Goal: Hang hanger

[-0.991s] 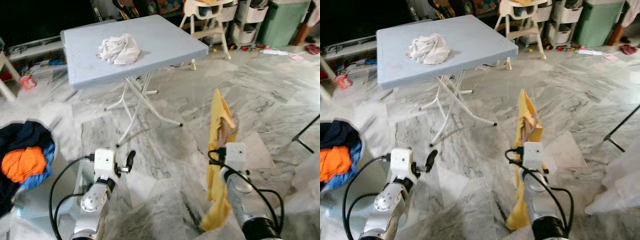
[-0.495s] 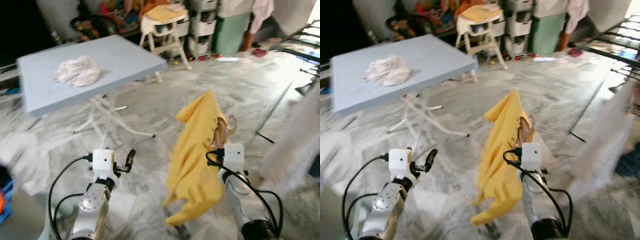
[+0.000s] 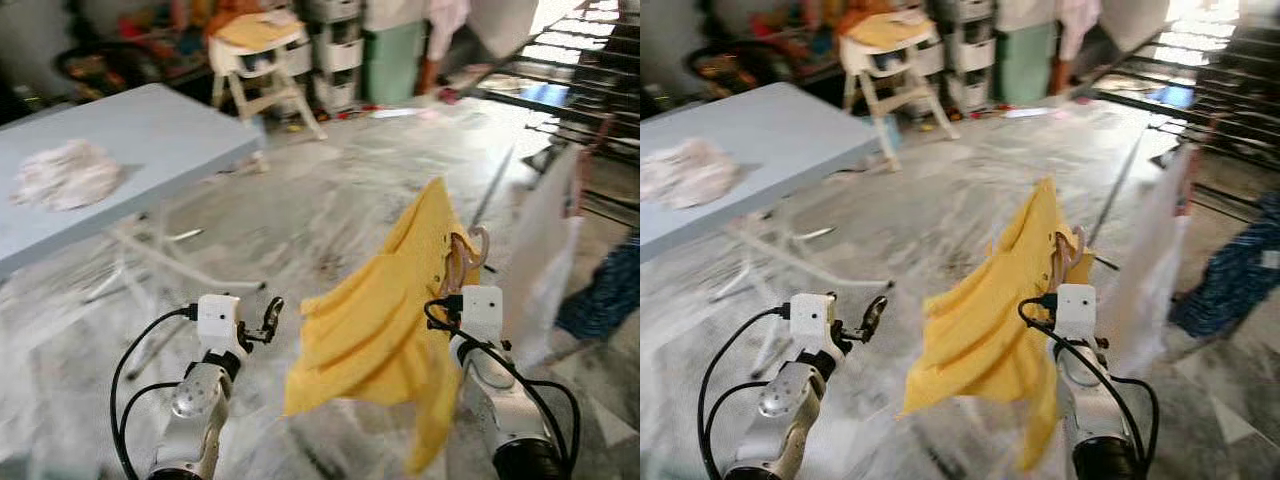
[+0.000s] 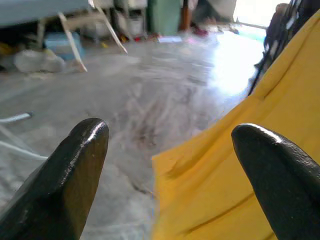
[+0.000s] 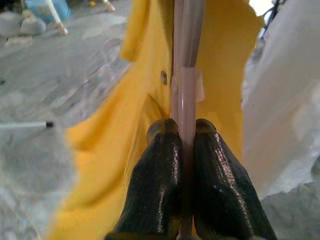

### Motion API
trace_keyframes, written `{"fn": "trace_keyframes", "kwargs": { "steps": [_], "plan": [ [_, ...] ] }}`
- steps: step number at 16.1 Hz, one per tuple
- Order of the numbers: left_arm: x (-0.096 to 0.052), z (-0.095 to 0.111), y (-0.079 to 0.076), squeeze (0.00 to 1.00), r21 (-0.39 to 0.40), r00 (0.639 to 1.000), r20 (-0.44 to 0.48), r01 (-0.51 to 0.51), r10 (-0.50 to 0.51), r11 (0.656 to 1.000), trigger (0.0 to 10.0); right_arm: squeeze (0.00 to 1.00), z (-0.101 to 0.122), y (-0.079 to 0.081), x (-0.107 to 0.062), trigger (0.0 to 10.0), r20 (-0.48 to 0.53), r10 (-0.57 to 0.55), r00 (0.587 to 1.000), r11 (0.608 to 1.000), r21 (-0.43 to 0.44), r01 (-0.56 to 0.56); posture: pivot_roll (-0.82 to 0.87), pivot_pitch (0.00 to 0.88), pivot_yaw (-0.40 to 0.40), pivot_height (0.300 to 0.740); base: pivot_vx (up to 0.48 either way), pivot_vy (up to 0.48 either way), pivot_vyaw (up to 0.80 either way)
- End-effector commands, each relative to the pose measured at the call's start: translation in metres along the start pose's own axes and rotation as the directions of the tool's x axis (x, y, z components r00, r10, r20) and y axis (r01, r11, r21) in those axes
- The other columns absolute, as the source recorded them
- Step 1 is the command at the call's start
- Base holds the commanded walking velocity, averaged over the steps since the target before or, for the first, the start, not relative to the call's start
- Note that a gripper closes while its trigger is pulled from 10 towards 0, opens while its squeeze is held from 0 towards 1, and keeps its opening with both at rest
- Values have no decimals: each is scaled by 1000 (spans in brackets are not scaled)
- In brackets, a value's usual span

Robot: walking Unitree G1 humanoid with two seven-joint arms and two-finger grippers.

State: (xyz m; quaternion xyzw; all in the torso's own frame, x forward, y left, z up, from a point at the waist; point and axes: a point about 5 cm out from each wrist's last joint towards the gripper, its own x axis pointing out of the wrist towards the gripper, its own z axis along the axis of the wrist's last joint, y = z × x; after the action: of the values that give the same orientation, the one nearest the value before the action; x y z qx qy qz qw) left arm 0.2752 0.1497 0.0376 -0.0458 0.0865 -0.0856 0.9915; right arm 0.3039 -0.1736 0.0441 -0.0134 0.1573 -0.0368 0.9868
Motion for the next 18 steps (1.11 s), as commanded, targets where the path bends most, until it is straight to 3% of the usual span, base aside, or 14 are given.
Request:
{"fn": "trace_keyframes", "kwargs": {
  "steps": [1,4,9,15,18],
  "plan": [
    [3,3,-1,0,-14,1000,5,5,-5,1000,10000,0,11,-2,1,10000,50,3,999,1000,-9,-2,-59,0,73,740,300,375,0],
    [3,-2,-2,0,-13,999,-44,-7,6,1000,10000,0,10,-1,1,10000,45,1,999,1000,-8,-1,-58,0,74,740,96,254,0],
    [2,-2,-4,0,-15,999,-37,12,-13,1000,10000,0,9,-1,0,10000,41,1,999,1000,2,-1,-57,0,72,740,0,114,0],
    [4,-2,-2,0,-30,999,-45,10,-12,1000,10000,0,11,4,3,10000,29,-7,1000,1000,22,6,-55,0,81,740,0,469,0],
    [5,-1,-3,0,-29,999,-46,24,-25,999,10000,0,17,10,3,10000,94,0,996,999,34,-3,-58,0,94,740,0,480,0]
  ]
}}
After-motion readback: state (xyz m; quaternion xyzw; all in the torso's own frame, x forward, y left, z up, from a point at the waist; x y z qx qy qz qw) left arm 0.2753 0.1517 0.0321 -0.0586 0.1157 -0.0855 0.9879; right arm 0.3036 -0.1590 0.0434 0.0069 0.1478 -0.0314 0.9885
